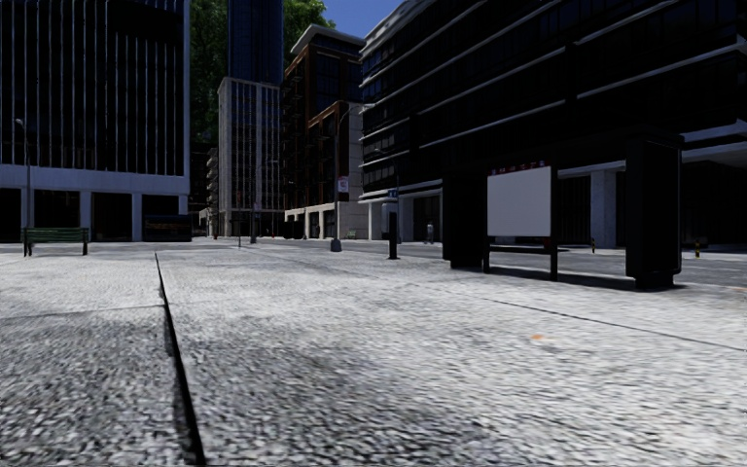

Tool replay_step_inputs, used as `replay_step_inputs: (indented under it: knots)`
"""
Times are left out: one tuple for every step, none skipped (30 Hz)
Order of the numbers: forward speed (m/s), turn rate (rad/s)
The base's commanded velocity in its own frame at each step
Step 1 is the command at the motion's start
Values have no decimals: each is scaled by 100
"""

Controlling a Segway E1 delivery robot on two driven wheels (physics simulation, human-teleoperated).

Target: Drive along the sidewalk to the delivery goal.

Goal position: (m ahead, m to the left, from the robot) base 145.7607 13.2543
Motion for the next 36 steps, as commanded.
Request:
replay_step_inputs:
  knots:
    - [200,0]
    - [200,0]
    - [200,0]
    - [200,0]
    - [200,0]
    - [200,0]
    - [200,0]
    - [200,0]
    - [200,0]
    - [200,0]
    - [200,0]
    - [200,0]
    - [200,0]
    - [200,0]
    - [200,0]
    - [200,0]
    - [200,0]
    - [200,0]
    - [200,0]
    - [200,0]
    - [200,0]
    - [200,0]
    - [200,0]
    - [200,0]
    - [200,0]
    - [200,0]
    - [200,0]
    - [200,0]
    - [200,0]
    - [200,0]
    - [200,0]
    - [200,0]
    - [200,0]
    - [200,0]
    - [200,0]
    - [200,0]
